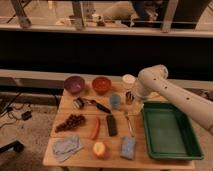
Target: Stack cups on top of each other
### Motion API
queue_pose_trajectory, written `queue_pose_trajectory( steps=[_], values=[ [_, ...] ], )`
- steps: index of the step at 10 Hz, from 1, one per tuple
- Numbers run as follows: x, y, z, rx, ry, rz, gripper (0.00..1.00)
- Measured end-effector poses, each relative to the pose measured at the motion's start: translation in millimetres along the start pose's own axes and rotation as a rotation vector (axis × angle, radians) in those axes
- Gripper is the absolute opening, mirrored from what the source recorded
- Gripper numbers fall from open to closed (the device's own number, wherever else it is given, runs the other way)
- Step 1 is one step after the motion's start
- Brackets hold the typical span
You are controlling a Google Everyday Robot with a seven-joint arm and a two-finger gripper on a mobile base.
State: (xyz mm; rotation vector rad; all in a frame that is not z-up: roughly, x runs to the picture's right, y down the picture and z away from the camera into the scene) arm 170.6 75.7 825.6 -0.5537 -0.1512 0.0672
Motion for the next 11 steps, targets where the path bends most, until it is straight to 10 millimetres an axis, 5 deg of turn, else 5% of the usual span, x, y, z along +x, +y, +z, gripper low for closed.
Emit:
queue_pose_trajectory(
  steps=[11],
  values=[
    [1.3,-29.7,51.1,-0.033,0.016,0.027,0.8]
  ],
)
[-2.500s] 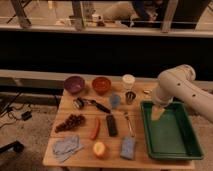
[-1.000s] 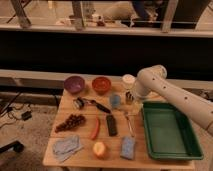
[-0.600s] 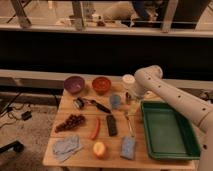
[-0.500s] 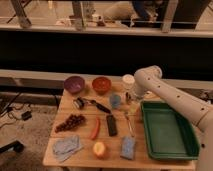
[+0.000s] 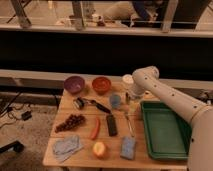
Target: Stack cups on top of each other
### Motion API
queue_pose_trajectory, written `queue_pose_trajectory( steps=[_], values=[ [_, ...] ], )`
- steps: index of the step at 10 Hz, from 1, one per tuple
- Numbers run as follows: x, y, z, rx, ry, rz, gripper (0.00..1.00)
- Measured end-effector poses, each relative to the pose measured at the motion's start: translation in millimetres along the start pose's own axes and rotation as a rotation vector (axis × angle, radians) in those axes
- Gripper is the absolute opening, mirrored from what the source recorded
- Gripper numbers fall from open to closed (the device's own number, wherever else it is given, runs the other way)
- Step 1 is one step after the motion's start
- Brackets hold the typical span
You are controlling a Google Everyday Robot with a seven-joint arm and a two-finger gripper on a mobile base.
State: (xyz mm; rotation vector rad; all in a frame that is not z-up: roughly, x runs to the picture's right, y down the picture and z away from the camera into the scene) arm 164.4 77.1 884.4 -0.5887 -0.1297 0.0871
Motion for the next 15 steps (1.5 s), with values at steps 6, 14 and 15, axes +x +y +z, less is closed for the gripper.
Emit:
queue_pose_trajectory(
  steps=[6,14,15],
  values=[
    [12.9,-5.2,14.4,-0.014,0.03,0.024,0.79],
    [14.6,-7.4,30.4,-0.037,0.026,0.024,0.09],
    [12.7,-8.5,28.7,-0.031,0.014,0.024,0.02]
  ],
)
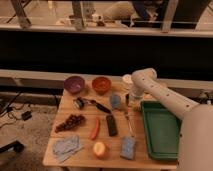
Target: Stack cups on top of each other
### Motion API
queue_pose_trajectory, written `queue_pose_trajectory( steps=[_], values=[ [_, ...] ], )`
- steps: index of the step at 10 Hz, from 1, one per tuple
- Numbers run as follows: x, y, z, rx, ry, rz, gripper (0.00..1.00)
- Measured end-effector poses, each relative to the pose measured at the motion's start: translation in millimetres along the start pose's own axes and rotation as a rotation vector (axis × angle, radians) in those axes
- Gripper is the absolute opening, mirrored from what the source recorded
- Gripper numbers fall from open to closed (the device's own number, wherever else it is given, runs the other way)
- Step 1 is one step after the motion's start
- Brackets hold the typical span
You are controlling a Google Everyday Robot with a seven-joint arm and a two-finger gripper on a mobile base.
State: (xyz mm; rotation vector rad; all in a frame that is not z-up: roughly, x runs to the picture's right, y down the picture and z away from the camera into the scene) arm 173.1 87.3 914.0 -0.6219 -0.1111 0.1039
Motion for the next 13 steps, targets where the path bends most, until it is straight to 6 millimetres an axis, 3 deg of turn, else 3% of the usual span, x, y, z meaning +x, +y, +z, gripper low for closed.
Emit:
queue_pose_trajectory(
  steps=[3,6,9,13],
  values=[
    [-3.0,-2.4,-19.5,0.029,-0.04,0.001,0.0],
    [-8.5,-7.4,-70.1,0.095,-0.1,0.001,0.0],
    [-20.3,-3.1,-108.2,0.153,-0.159,-0.029,0.0],
    [-54.2,17.5,-124.0,0.153,-0.242,-0.102,0.0]
  ],
)
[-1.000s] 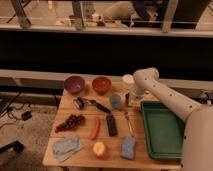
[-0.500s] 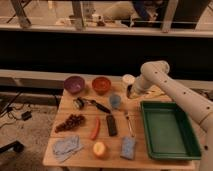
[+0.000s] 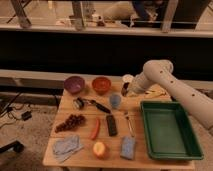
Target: Stack cups on top of each other
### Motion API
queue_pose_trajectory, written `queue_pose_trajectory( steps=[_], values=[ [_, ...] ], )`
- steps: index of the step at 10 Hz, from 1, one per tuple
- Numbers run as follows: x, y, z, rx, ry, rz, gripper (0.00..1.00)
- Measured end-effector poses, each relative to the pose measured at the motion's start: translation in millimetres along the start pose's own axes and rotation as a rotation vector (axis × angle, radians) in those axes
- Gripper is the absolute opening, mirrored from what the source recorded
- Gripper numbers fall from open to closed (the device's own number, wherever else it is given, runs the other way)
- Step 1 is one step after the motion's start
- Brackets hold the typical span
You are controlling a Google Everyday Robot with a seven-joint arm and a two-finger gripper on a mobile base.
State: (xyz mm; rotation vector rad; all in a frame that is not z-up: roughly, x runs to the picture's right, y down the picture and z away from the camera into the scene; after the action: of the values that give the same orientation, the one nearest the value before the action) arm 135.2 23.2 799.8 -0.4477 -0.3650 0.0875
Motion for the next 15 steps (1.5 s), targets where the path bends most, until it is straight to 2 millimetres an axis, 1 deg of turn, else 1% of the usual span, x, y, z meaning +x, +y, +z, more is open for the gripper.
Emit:
queue_pose_trajectory(
  steps=[2,4,6,8,9,12,15],
  values=[
    [-13.3,8.5,-1.6,-0.01,-0.027,-0.03,0.0],
    [-29.2,15.7,1.0,-0.024,-0.048,-0.069,0.0],
    [-41.6,20.6,7.6,-0.036,-0.057,-0.104,0.0],
    [-52.3,20.2,19.9,-0.045,-0.059,-0.133,0.0],
    [-54.4,17.0,26.5,-0.047,-0.057,-0.141,0.0],
    [-52.3,9.3,39.1,-0.049,-0.046,-0.146,0.0],
    [-46.0,8.2,50.9,-0.061,-0.034,-0.135,0.0]
  ],
)
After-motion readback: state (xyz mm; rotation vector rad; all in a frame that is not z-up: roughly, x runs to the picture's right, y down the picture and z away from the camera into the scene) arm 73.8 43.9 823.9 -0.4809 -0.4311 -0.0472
